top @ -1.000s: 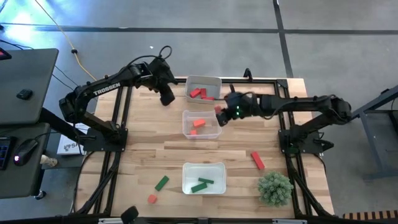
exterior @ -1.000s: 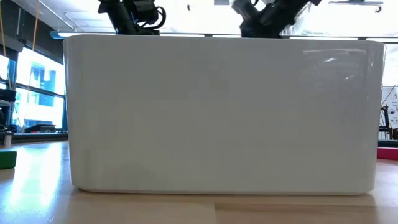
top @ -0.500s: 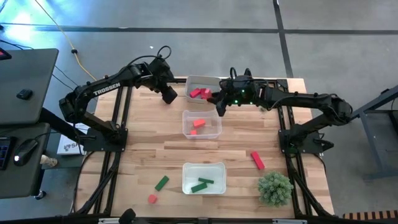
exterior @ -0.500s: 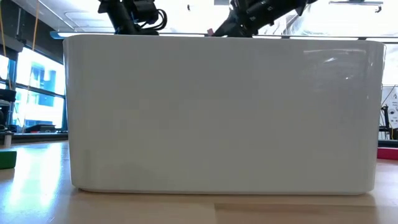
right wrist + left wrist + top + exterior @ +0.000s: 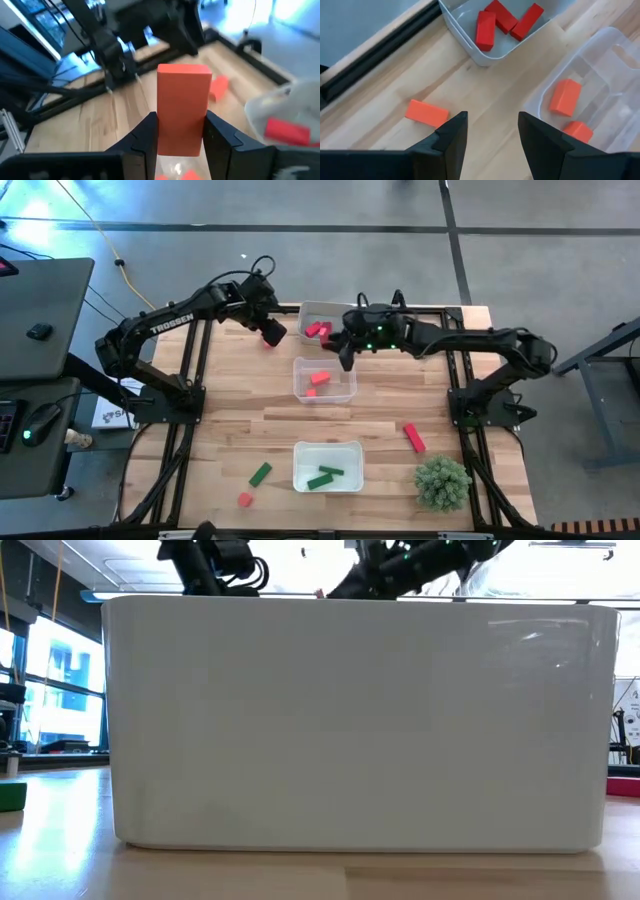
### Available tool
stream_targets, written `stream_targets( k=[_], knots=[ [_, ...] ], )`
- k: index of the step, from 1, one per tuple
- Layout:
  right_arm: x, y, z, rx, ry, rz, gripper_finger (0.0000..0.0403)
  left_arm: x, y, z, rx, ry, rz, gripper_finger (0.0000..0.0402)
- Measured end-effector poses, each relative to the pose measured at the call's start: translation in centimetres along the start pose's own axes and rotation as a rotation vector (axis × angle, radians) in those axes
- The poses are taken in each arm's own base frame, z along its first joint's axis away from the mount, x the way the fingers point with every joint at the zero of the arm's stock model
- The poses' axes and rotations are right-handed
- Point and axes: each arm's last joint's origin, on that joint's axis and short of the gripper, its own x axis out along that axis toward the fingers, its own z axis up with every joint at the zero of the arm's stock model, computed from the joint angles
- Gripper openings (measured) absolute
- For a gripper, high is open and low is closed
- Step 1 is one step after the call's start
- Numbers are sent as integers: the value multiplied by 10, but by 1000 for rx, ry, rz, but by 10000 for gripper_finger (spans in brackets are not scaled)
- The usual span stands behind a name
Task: Sort & place blocks by color
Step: Put the orange block into the transparent bin
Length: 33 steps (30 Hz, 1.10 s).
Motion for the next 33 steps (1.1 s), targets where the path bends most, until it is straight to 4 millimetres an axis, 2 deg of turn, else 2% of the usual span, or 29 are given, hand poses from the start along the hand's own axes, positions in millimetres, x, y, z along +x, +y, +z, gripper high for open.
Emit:
stream_targets(
  k=[15,33],
  knots=[
    [40,-21,-61,100,410,-38,99,0,-26,-15,10,86,-24,163],
    [60,-32,-93,138,568,-39,99,-5,-78,-38,-7,179,-196,163]
  ],
)
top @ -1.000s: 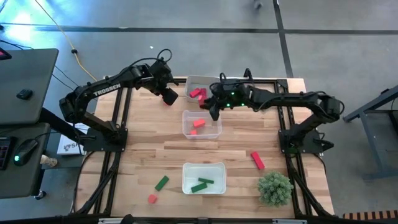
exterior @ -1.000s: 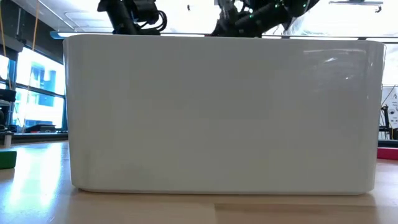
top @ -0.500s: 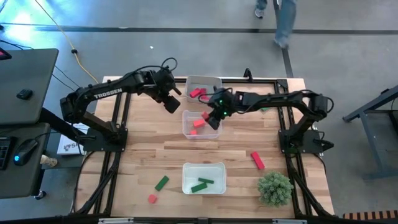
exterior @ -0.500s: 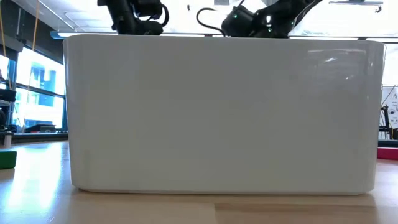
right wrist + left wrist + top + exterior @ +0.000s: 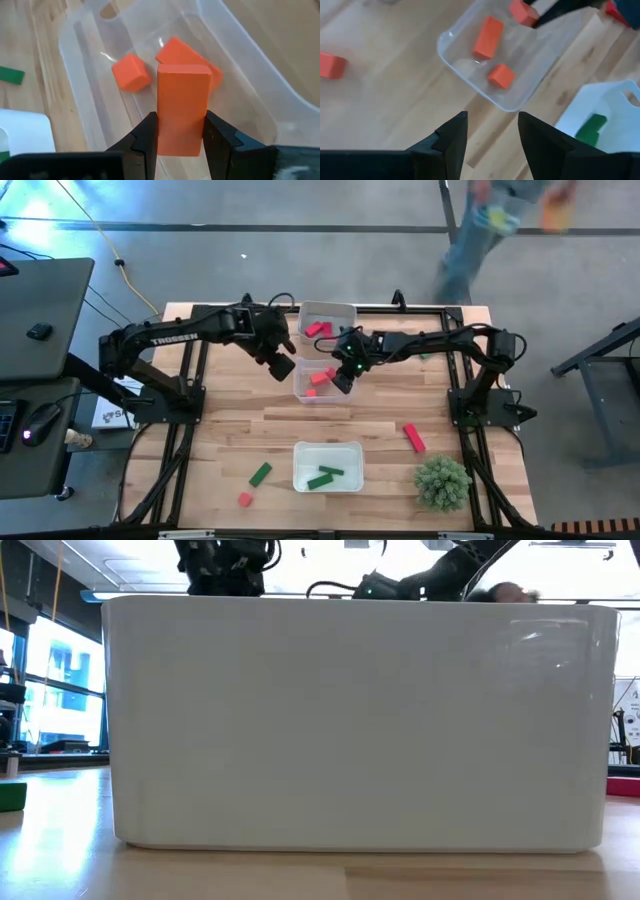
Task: Sort & place blocks by color
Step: Put the orange block into the transparent bin
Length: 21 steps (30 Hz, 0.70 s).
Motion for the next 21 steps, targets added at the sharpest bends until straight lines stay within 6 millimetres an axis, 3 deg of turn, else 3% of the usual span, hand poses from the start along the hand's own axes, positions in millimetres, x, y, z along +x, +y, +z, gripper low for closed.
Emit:
stream_targets(
  k=[18,21],
  knots=[
    [5,-3,-4,-22,42,-21,100,6,-54,-39,47,85,-70,163],
    [5,-3,-5,-40,43,-19,114,6,-60,-45,71,94,-77,163]
  ],
)
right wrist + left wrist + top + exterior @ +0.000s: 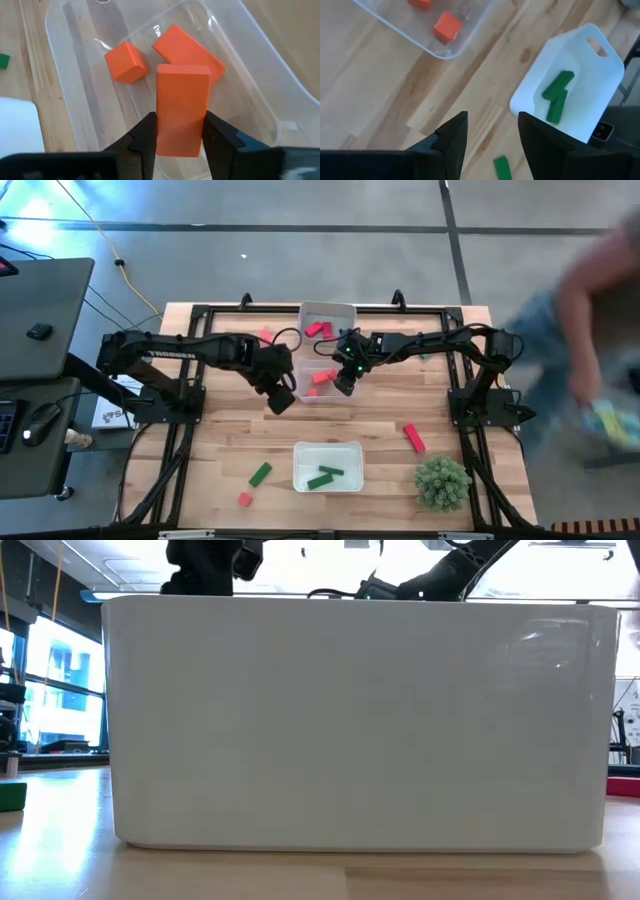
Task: Sort & place blocks by color
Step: Put the orange block into the transparent bin, then put the bottom green block into the white bin
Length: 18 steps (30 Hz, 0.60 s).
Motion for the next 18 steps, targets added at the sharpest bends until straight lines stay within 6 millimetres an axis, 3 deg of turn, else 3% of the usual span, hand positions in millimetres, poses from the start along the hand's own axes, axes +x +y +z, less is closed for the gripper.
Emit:
stream_targets(
  k=[7,18],
  knots=[
    [0,0,0,-2,0,0,178,1,-7,-6,4,8,-4,163],
    [-6,1,2,22,-22,3,185,1,-7,-6,-54,9,0,172]
  ],
)
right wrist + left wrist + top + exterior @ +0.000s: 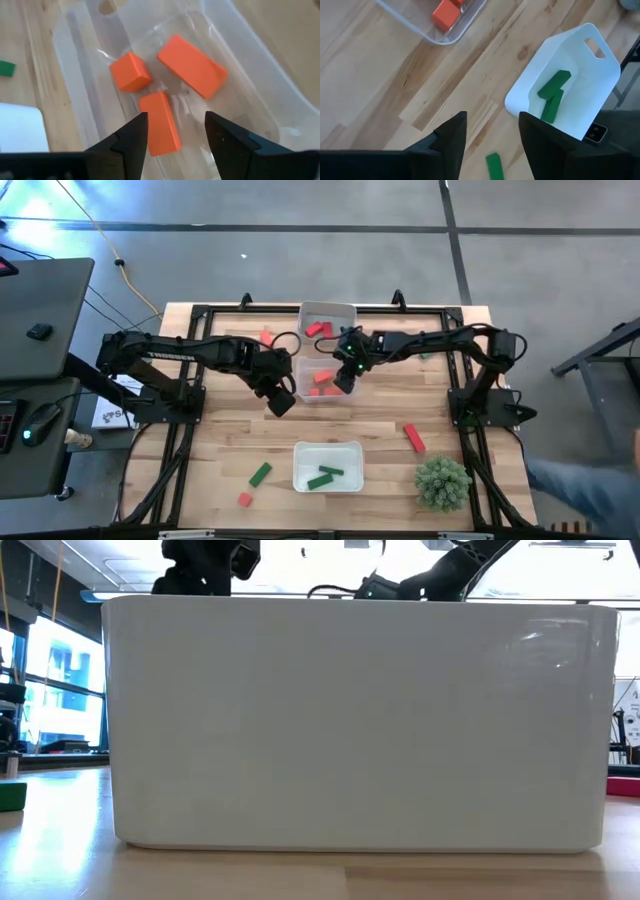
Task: Sort & place blocks by color
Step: Put the bottom green block into the white bin
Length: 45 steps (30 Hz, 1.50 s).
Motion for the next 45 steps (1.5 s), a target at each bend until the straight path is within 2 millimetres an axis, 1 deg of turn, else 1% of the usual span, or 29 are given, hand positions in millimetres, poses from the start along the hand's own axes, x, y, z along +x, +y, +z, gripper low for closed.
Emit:
stream_targets(
  k=[3,8,14,19,24,29,34,39,45],
  knots=[
    [-8,3,4,-14,-23,7,185,0,1,-3,-59,21,20,185],
    [-26,13,21,-70,-75,18,185,1,-2,-16,-133,81,70,205],
    [-46,24,43,-160,-108,-24,186,3,-16,-34,-209,96,86,205],
    [-65,30,57,-205,-102,-95,186,5,-29,-53,-202,69,114,204],
    [-79,36,69,-207,-128,-135,186,5,-41,-71,-190,56,124,204],
    [-89,43,73,-142,-119,-122,186,13,-53,-91,-174,71,144,204],
    [-94,54,72,-108,-95,-110,186,30,-66,-113,-162,111,192,204],
    [-93,66,69,-76,-84,-95,186,48,-74,-130,-179,133,247,204],
    [-89,84,60,-50,-61,-93,186,69,-80,-149,-189,150,319,204]
  ],
)
